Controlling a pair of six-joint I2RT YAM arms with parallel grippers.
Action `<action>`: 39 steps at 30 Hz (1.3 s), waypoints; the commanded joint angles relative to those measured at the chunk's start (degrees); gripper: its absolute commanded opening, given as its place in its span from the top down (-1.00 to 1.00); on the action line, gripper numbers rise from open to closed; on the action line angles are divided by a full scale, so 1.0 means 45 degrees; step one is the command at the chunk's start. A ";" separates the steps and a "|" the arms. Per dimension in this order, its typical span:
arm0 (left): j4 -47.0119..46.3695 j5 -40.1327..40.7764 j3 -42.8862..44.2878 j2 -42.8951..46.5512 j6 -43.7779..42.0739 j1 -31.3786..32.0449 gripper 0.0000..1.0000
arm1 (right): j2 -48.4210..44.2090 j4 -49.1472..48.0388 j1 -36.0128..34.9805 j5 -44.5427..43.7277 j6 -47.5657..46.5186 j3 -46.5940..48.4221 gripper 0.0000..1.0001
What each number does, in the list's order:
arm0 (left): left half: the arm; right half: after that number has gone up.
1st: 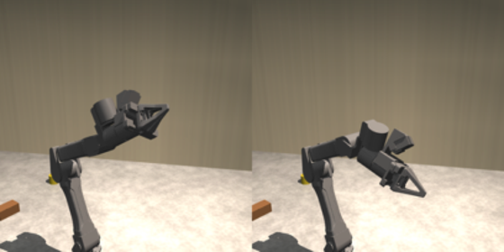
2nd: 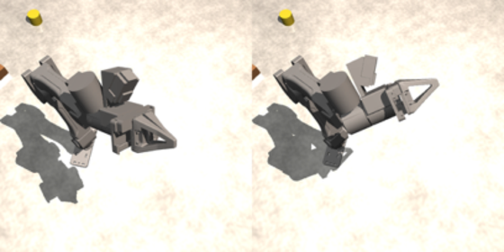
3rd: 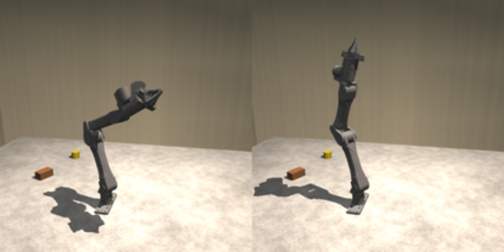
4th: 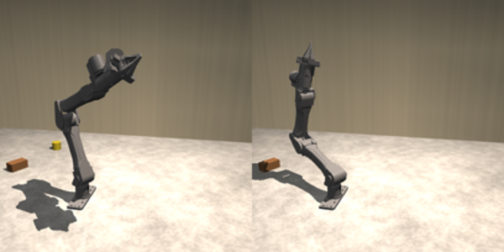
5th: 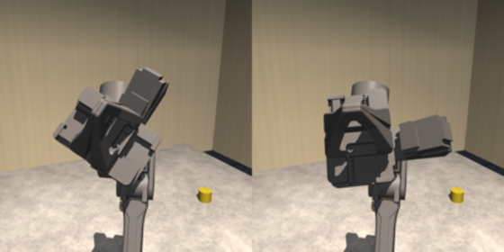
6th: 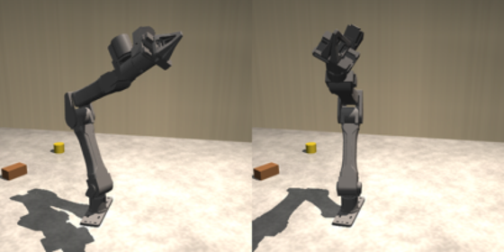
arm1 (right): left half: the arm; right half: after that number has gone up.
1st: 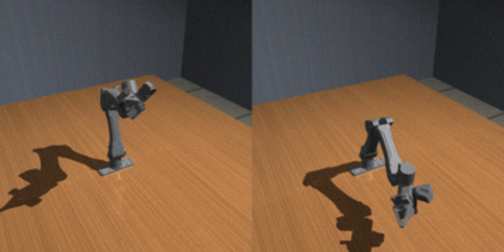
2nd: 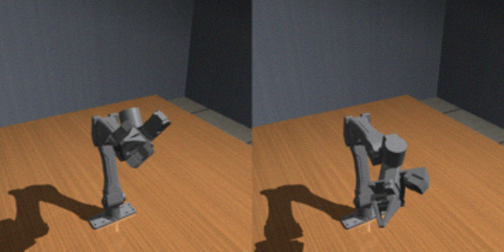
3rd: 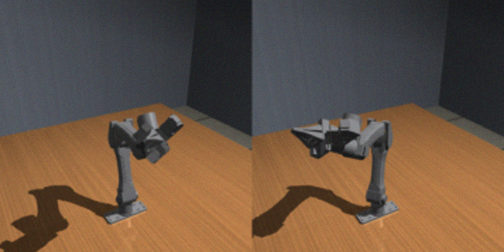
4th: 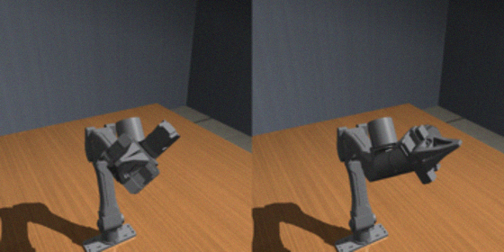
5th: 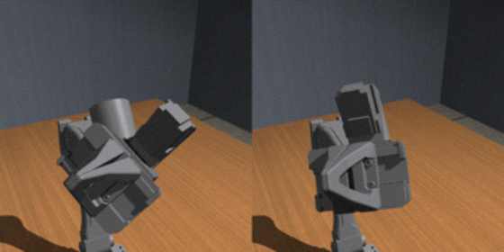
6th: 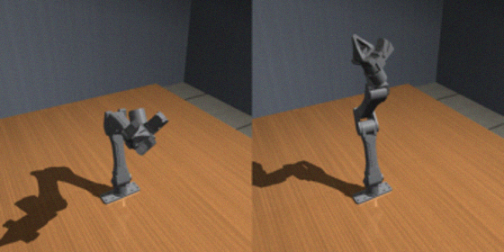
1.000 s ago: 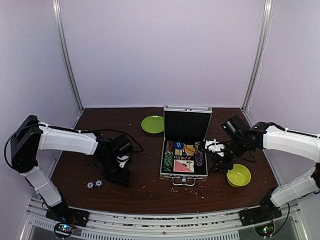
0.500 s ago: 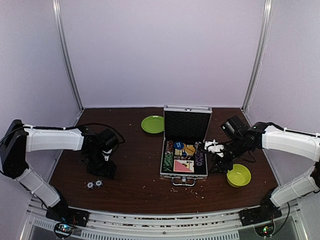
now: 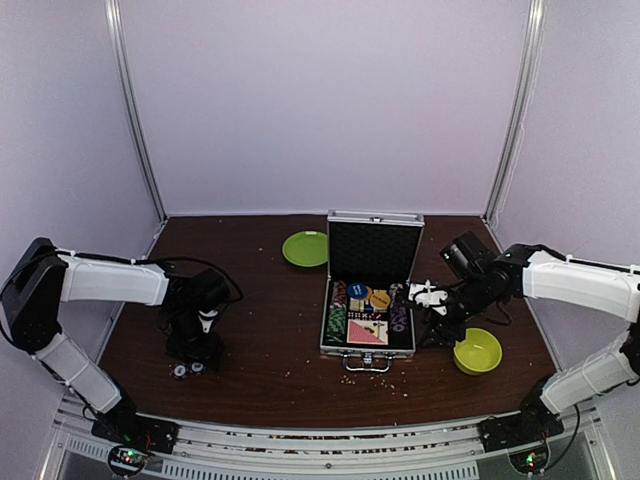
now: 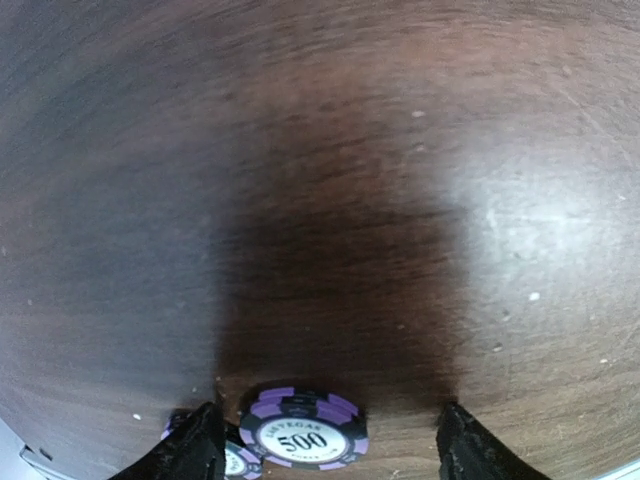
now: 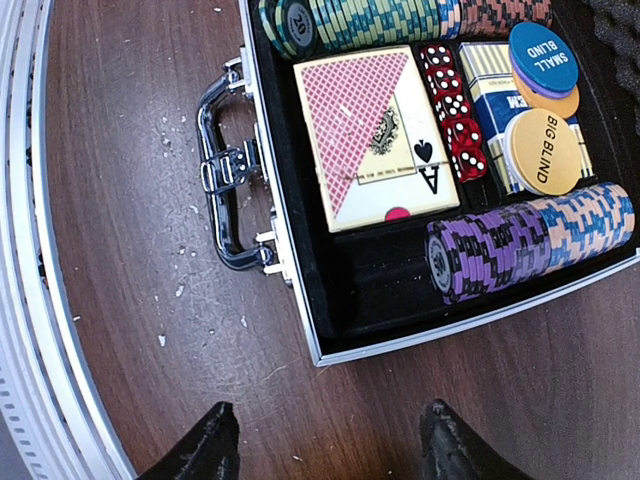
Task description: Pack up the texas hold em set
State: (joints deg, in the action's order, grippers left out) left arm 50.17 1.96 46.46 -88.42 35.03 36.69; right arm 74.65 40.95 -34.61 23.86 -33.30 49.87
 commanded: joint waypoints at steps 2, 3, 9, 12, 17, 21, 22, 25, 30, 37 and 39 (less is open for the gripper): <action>-0.0798 -0.1070 -0.0317 0.0039 -0.0582 -0.0084 -0.38 | 0.0139 0.0215 0.0057 0.0167 -0.0198 0.0009 -0.24; -0.0898 -0.1242 -0.0323 0.0147 -0.0643 -0.0054 -0.33 | 0.0148 0.0216 0.0055 0.0167 -0.0198 0.0012 -0.25; -0.0915 -0.1713 0.0010 0.0209 -0.0387 0.0522 -0.11 | 0.0338 0.0262 0.0053 0.0196 -0.0219 0.0087 -0.26; -0.0896 -0.1675 0.0416 -0.0074 -0.0240 0.1162 -0.09 | 0.0373 0.0264 0.0053 0.0206 -0.0217 0.0108 -0.26; -0.0217 -0.0910 0.0657 -0.0384 0.0364 0.1320 -0.22 | 0.0393 0.0314 0.0044 0.0206 -0.0242 0.0100 -0.27; 0.0036 -0.0880 0.0338 -0.0193 0.0583 0.1330 -0.21 | 0.0345 0.0305 0.0054 0.0195 -0.0238 0.0047 -0.28; 0.0056 -0.0876 0.0247 -0.0082 0.0626 0.1321 -0.20 | 0.0342 0.0313 0.0050 0.0205 -0.0257 0.0070 -0.28; 0.0118 -0.0832 0.0079 0.0197 0.0693 0.1320 -0.17 | 0.0392 0.0314 0.0042 0.0223 -0.0256 0.0101 -0.28; 0.0123 -0.1107 0.0106 0.0122 0.0525 0.1322 -0.13 | 0.0520 0.0410 0.0053 0.0302 -0.0275 0.0187 -0.29; 0.0091 -0.1137 0.0229 -0.0085 0.0370 0.1342 -0.08 | 0.0477 0.0402 0.0038 0.0284 -0.0286 0.0153 -0.30; 0.0049 -0.1155 0.0261 -0.0157 0.0320 0.1340 -0.07 | 0.0499 0.0402 0.0035 0.0284 -0.0281 0.0166 -0.30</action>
State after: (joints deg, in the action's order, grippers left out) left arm 50.04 -2.81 47.22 -88.71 37.06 42.72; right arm 76.60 42.13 -34.61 24.47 -34.30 49.87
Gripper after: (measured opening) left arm 0.539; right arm 0.648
